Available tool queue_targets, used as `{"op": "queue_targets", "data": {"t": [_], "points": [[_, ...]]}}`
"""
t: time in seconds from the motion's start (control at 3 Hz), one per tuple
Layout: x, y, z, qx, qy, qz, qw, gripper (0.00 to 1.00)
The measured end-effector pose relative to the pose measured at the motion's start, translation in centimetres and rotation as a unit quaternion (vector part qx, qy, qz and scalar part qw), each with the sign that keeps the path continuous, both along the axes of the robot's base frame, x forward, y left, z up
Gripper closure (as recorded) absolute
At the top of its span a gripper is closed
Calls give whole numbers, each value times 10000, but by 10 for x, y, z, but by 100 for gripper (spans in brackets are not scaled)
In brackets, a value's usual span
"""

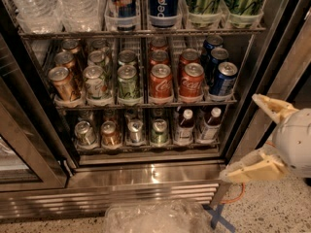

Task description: Pick coke can from middle shelf of fridge

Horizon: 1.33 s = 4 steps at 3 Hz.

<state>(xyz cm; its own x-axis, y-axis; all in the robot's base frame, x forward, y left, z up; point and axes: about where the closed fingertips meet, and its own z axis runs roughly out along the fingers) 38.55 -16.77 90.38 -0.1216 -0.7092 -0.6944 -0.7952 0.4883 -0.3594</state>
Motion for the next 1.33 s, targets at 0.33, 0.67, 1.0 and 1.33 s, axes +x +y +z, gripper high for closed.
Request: {"op": "queue_targets", "data": {"t": [0.33,0.67,1.0,1.33], "points": [[9,4,10,113,-367,-17,9993,0],[9,5,11,119,-366,-11,9993,0],[14,8,11,517,-417,-198,9976,0],[23,3,-22,990,-546,-666,9913,0]]}}
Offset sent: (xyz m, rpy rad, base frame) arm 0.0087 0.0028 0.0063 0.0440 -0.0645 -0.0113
